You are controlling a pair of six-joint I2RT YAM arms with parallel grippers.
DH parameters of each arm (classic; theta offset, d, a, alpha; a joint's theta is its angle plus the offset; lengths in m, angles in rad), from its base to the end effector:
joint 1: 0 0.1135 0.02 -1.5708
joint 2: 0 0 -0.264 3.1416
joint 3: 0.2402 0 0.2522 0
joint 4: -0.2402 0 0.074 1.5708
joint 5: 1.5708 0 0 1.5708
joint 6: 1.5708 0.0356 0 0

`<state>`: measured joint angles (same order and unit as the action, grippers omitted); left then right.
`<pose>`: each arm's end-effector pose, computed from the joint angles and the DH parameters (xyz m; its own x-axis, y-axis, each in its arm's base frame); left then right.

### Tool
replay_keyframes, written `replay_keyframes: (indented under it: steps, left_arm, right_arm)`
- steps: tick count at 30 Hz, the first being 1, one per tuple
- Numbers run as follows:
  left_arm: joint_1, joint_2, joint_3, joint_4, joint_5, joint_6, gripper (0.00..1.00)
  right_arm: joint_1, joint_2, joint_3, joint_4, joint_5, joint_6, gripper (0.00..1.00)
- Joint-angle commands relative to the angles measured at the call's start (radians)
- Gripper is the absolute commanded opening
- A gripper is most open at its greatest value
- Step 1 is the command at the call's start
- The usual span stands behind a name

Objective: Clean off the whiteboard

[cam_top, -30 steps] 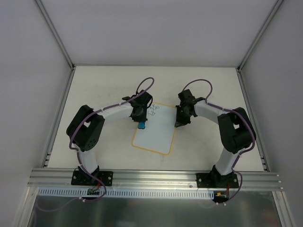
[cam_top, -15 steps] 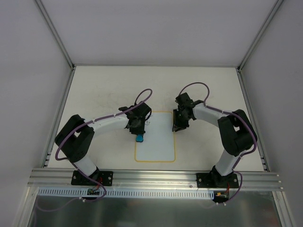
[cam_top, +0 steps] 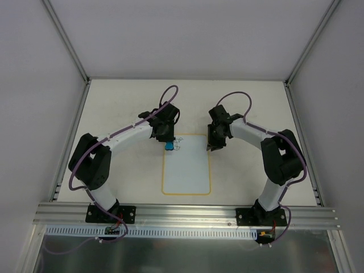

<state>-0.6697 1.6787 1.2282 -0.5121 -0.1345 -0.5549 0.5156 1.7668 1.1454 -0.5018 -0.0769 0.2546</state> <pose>0.2833 -0.2182 0.2336 -0.8393 -0.0014 -0.5436 0.1328 0.9692 -0.2075 0.3057 0.1764 0.1799 -0.8901 -0.2158 -0.4014 -0.3062 0.9356 0.1760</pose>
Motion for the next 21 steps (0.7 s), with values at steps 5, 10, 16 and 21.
replay_keyframes:
  steps: [5,10,16,21]
  left_arm:
    - [0.033,0.09,0.089,-0.023,-0.039,0.072,0.0]
    - [0.05,0.128,0.091,-0.023,-0.059,0.066,0.0]
    - [0.059,0.185,0.108,-0.023,-0.085,0.075,0.0]
    - [0.048,0.21,0.126,-0.02,-0.028,0.055,0.0]
  right_arm:
    - [-0.003,0.072,0.065,-0.017,0.034,0.026,0.23]
    - [-0.003,0.102,0.051,-0.012,0.02,0.031,0.15]
    - [-0.003,0.111,0.022,-0.007,0.022,0.011,0.01]
    - [-0.002,0.108,-0.003,-0.007,0.022,-0.003,0.0]
